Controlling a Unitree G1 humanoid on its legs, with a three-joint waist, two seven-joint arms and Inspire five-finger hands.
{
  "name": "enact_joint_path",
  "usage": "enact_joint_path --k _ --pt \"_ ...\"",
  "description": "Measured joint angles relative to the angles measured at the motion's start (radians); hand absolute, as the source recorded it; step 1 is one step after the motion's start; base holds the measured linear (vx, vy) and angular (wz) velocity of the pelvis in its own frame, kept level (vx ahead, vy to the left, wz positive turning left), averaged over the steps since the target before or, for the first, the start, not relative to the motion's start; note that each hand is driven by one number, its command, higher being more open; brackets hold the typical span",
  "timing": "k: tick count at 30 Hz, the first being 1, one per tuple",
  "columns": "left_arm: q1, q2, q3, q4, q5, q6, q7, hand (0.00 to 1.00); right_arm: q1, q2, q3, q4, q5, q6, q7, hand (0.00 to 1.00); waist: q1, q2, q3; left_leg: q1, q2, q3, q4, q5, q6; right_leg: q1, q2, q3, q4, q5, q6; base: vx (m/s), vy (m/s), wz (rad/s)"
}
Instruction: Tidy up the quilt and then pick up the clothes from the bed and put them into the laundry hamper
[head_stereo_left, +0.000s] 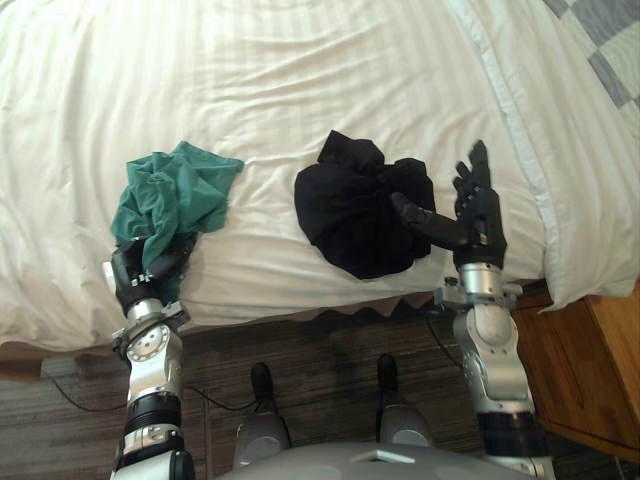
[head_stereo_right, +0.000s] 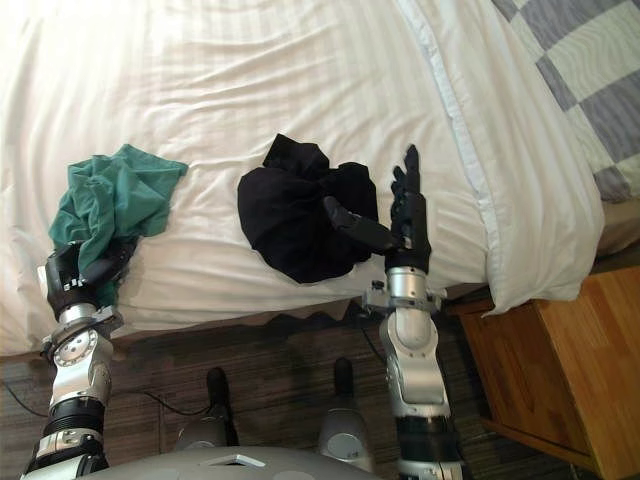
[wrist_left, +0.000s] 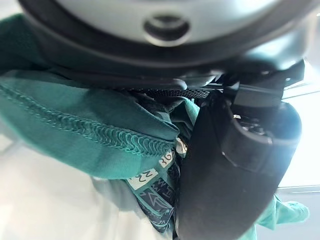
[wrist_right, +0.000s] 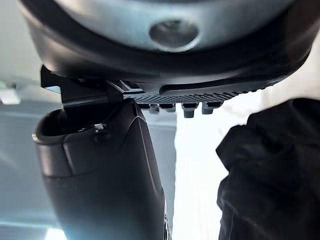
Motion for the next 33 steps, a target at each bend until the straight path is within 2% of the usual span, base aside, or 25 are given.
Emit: enact_joint_path --k 5,7,12,13,15,19,24,27,30,31,32,33 --pt "0.025 0.0 -0.026 -0.063 -0.035 0.0 -0.017 0.0 -0.113 -0.026 0.066 0.138 -0.071 0.022 0.018 1.0 0.005 -0.014 0.011 -0.008 -0.009 -0.019 0.0 0.005 0.006 0.004 -0.009 -0.014 0.001 0.0 0.0 -0.01 -0.003 0.1" --pt "0.044 0.0 -0.034 -0.101 -0.043 -0.001 -0.023 0.0 -0.16 -0.039 0.087 0.192 -0.148 0.036 0.017 1.0 0.005 -0.016 0.026 -0.008 -0.011 -0.025 0.0 0.007 0.008 0.006 -0.011 -0.017 0.002 0.001 0.001 -0.03 -0.008 0.07" --pt "0.044 -0.009 -0.073 -0.17 -0.106 -0.012 -0.046 0.0 -0.346 -0.169 0.13 0.424 -0.391 0.06 0.006 1.0 0.022 0.003 0.076 -0.042 -0.014 -0.054 -0.001 0.026 0.013 -0.006 -0.014 -0.042 0.007 0.003 0.004 -0.06 -0.011 0.17" --pt "0.044 -0.012 -0.077 -0.175 -0.111 -0.015 -0.048 0.0 -0.365 -0.178 0.13 0.46 -0.404 0.06 0.003 0.0 0.024 0.006 0.081 -0.046 -0.015 -0.059 -0.001 0.027 0.013 -0.007 -0.014 -0.046 0.007 0.003 0.005 -0.04 -0.013 0.13" --pt "0.045 -0.014 -0.085 -0.195 -0.149 -0.021 -0.058 0.0 -0.424 -0.177 0.119 0.584 -0.455 0.055 -0.024 0.0 0.026 0.012 0.102 -0.047 -0.017 -0.071 -0.001 0.031 0.014 -0.001 -0.016 -0.057 0.009 0.003 0.005 -0.02 -0.009 0.12" --pt "0.045 -0.017 -0.099 -0.21 -0.18 -0.016 -0.057 0.0 -0.491 -0.166 0.106 0.697 -0.554 0.049 -0.048 0.0 0.024 0.014 0.106 -0.045 -0.025 -0.077 -0.001 0.035 0.018 -0.001 -0.024 -0.061 0.021 0.003 0.005 -0.02 0.004 0.06" --pt "0.08 -0.042 -0.13 -0.235 -0.186 -0.011 -0.058 0.0 -0.502 -0.15 0.079 0.738 -0.603 0.056 -0.055 0.0 0.026 0.012 0.105 -0.035 -0.025 -0.091 -0.003 0.039 0.019 0.017 -0.024 -0.072 0.025 -0.002 0.006 -0.04 -0.002 0.07" --pt "0.122 -0.045 -0.153 -0.262 -0.179 0.011 -0.071 0.0 -0.471 -0.144 0.112 0.733 -0.648 0.076 -0.053 0.0 0.036 0.0 0.098 -0.007 -0.024 -0.088 -0.004 0.032 0.02 0.042 -0.023 -0.072 0.024 -0.012 0.004 0.0 -0.003 -0.01" --pt "0.162 -0.054 -0.185 -0.284 -0.177 0.029 -0.082 0.0 -0.266 -0.17 0.152 0.58 -0.645 0.075 -0.026 0.0 0.045 -0.039 0.065 0.006 -0.026 -0.121 -0.002 0.02 0.016 0.082 -0.025 -0.111 0.028 -0.036 0.005 0.07 -0.016 0.32" --pt "0.18 -0.054 -0.206 -0.285 -0.162 0.031 -0.081 0.0 -0.153 -0.168 0.147 0.506 -0.564 0.07 0.001 0.0 0.043 -0.056 0.054 0.015 -0.029 -0.155 0.0 0.015 0.013 0.101 -0.028 -0.136 0.064 -0.073 0.004 0.13 -0.025 0.7" --pt "0.186 -0.053 -0.218 -0.285 -0.147 0.03 -0.081 0.0 -0.092 -0.16 0.137 0.471 -0.533 0.067 0.015 0.0 0.04 -0.064 0.049 0.019 -0.031 -0.177 0.0 0.012 0.013 0.103 -0.03 -0.142 0.104 -0.099 0.001 0.18 -0.042 1.18" --pt "0.203 -0.048 -0.258 -0.281 -0.129 0.029 -0.081 0.0 0.048 -0.125 0.097 0.405 -0.422 0.05 0.053 0.0 0.017 -0.07 0.042 0.027 -0.036 -0.245 0.001 0.01 0.013 0.099 -0.027 -0.06 0.223 -0.158 -0.032 0.15 -0.043 1.31"
